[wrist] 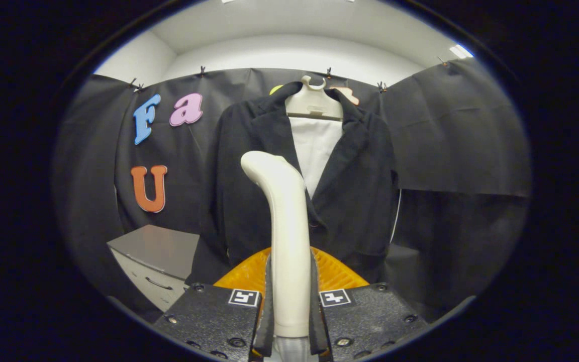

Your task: Iron the clothes twice with a garment steamer, once on the left side and once on the right side.

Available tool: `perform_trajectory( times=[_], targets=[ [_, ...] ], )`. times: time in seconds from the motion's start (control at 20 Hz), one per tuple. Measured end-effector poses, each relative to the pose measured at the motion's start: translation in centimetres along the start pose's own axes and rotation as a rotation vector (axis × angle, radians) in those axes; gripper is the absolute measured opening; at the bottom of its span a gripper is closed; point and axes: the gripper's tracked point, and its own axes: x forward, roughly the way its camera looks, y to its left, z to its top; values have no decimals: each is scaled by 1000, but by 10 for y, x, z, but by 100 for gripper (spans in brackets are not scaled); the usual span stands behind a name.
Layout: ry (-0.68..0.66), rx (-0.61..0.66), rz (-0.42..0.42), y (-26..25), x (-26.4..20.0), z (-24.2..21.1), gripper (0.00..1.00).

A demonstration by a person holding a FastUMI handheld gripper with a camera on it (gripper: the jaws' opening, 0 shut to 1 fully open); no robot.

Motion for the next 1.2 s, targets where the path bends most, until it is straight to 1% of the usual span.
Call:
perform_trajectory(
  times=[0.2, 0.5, 0.85, 1.2],
  targets=[
    [36, -5, -19, -5, -5, -28, 31],
    [133, 14, -41, -8, -11, -80, 30],
    [216, 1, -91, -21, -24, -138, 30],
    [309, -16, -109, -19, -23, -190, 31]
  ],
)
